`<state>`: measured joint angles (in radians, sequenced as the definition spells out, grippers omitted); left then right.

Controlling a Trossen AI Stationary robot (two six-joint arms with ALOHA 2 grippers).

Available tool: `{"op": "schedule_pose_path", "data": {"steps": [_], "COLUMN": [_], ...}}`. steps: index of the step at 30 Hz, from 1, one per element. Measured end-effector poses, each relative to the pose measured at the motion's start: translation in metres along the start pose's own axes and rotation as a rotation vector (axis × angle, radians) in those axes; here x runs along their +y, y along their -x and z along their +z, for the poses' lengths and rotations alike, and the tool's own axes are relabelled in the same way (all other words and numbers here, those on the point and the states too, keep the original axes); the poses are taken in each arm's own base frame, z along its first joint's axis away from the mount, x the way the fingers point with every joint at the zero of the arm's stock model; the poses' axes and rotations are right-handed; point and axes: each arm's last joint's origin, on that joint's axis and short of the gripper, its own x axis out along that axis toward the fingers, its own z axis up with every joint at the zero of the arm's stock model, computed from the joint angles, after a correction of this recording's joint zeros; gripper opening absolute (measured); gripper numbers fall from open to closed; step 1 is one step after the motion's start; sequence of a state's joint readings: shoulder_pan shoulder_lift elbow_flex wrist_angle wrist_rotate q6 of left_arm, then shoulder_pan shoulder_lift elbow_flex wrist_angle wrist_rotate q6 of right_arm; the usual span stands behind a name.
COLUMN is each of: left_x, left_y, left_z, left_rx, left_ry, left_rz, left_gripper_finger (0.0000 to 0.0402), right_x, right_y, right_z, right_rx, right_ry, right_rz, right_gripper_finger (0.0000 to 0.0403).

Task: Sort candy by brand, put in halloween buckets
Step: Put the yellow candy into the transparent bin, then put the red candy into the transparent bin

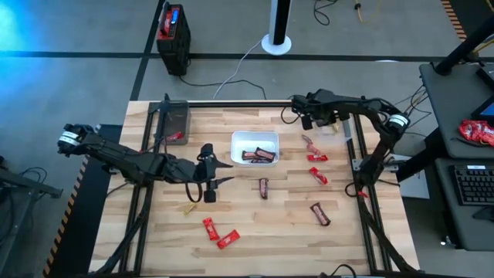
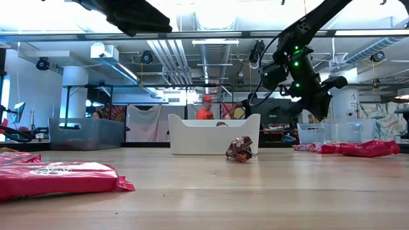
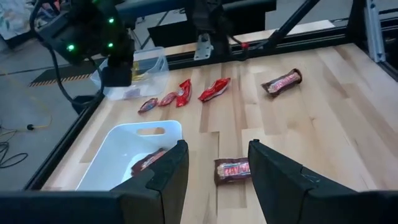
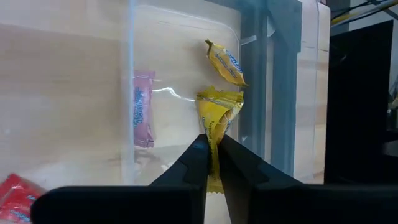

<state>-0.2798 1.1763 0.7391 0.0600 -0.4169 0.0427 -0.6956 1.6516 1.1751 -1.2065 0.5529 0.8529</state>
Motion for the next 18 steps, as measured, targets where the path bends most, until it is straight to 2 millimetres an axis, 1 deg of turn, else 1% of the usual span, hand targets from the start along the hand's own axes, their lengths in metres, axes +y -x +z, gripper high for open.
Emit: {"op": "schedule_pose_path", "data": {"steps": [10, 13, 15, 18], "left_x": [0.002, 0.002, 0.003, 0.008], "left_y": [0.004, 0.004, 0.007, 0.018], "left_z": [0.001, 0.000, -0.001, -0.003], "left_rx": [0.000, 0.010, 0.028, 0.065], "left_ry": [0.000, -0.004, -0.009, -0.015], "left_rz": [0.004, 0.003, 0.002, 0.000], "left_gripper_finger": [0.0150, 0.0150, 0.0150, 0.0150], "right_x": [-0.001, 0.000, 0.000, -0.003], "right_y": [0.001, 0.002, 0.005, 0.017], "right_z": [0.002, 0.003, 0.004, 0.009], "right_rx": [-0.008, -0.022, -0.021, -0.036], "right_ry": [-0.013, 0.010, 0.022, 0.050], "right_rz": [0.012, 0.031, 0.065, 0.125], "right_gripper_finger": [0.0107, 0.0126, 0.0136, 0.0147]}}
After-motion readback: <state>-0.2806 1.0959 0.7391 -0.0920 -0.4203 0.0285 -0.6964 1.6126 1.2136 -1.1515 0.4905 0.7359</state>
